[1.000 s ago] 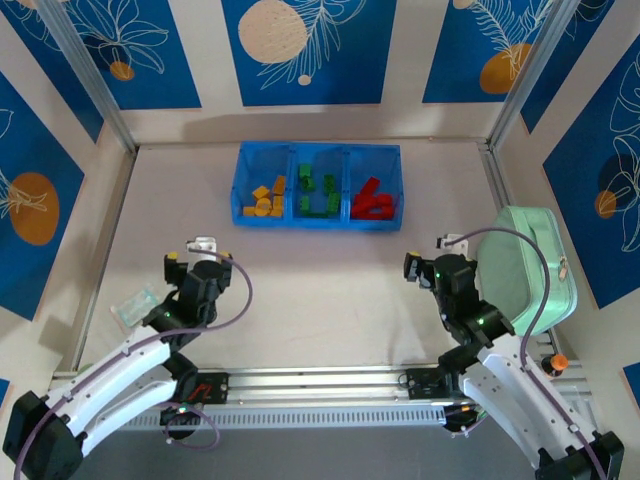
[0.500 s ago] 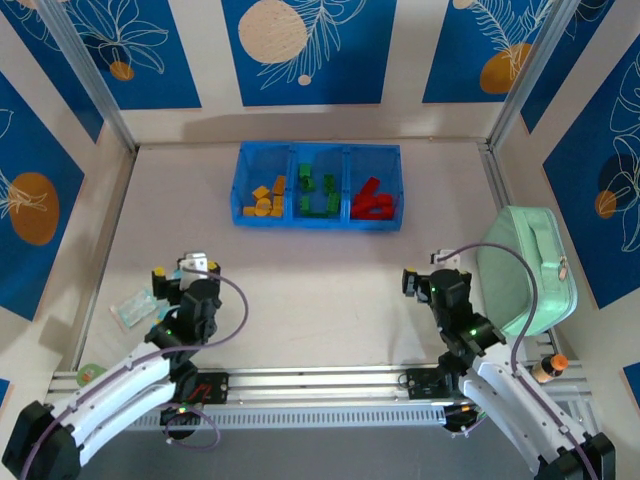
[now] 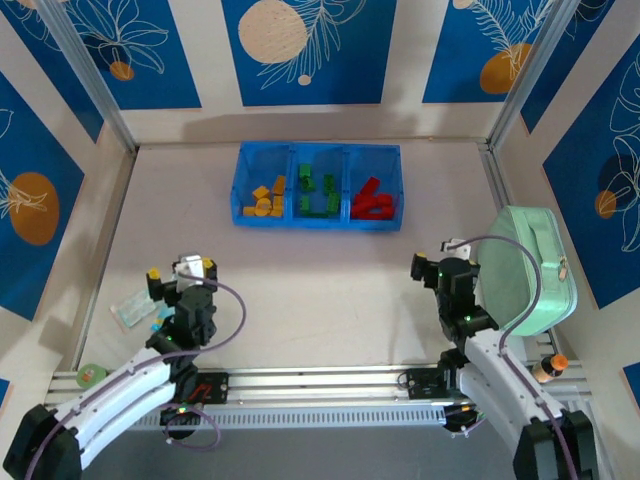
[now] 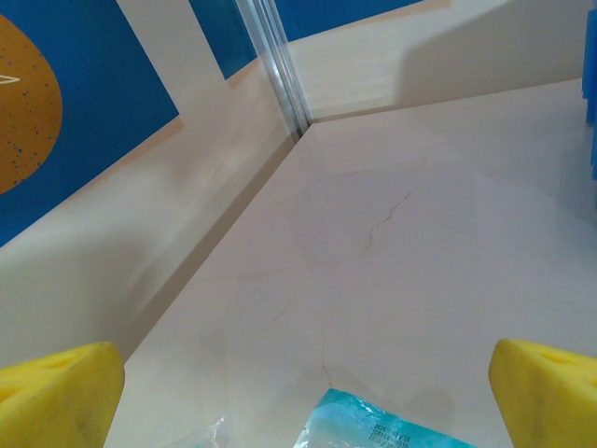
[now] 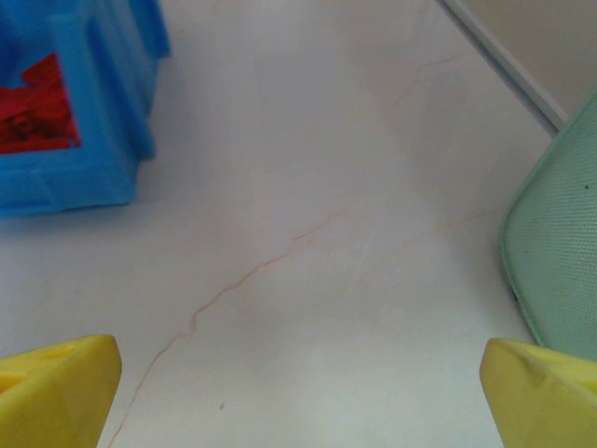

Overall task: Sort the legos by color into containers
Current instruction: Reset both arms

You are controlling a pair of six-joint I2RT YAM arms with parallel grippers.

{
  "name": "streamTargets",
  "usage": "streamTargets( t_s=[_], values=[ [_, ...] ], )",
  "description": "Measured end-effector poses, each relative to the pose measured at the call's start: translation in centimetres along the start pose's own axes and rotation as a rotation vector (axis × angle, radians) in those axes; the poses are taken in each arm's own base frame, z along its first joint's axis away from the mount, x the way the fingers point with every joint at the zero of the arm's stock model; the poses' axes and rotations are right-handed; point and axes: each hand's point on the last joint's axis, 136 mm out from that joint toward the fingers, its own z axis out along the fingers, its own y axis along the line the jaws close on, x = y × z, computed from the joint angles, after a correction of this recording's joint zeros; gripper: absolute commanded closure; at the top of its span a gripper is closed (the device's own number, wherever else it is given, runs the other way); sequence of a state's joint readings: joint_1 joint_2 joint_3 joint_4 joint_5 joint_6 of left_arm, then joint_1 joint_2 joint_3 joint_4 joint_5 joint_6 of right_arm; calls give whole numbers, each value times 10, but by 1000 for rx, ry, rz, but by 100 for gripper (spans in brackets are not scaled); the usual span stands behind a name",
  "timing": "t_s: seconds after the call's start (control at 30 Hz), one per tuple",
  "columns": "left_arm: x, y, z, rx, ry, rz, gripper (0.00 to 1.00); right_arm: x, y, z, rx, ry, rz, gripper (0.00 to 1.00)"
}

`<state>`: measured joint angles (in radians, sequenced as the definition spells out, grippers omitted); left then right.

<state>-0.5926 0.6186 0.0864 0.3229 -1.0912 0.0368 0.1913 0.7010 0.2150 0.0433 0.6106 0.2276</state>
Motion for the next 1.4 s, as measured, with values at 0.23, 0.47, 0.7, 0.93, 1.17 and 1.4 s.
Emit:
streamTargets(
  t_s=[0.23, 0.47, 0.7, 0.93, 1.17, 1.4],
  values=[
    [1, -2, 12, -9, 11, -4, 0, 6, -1, 22, -7, 34, 23, 1],
    [10, -1, 31, -17, 41, -20, 0, -2, 9, 37, -31, 13, 13, 1],
    [23, -6, 53, -7, 88, -30, 0, -18, 17, 51, -42, -19, -6, 1],
    [17, -19, 69, 27, 59, -54, 0, -35, 24, 57, -58, -99, -32, 1],
    [14, -14, 82, 13, 26, -100, 0, -45, 27, 56, -73, -195, -41, 1],
    [6, -8, 76, 32, -45, -182, 0, -30, 11, 64, -56, -250, 29, 1]
  ],
)
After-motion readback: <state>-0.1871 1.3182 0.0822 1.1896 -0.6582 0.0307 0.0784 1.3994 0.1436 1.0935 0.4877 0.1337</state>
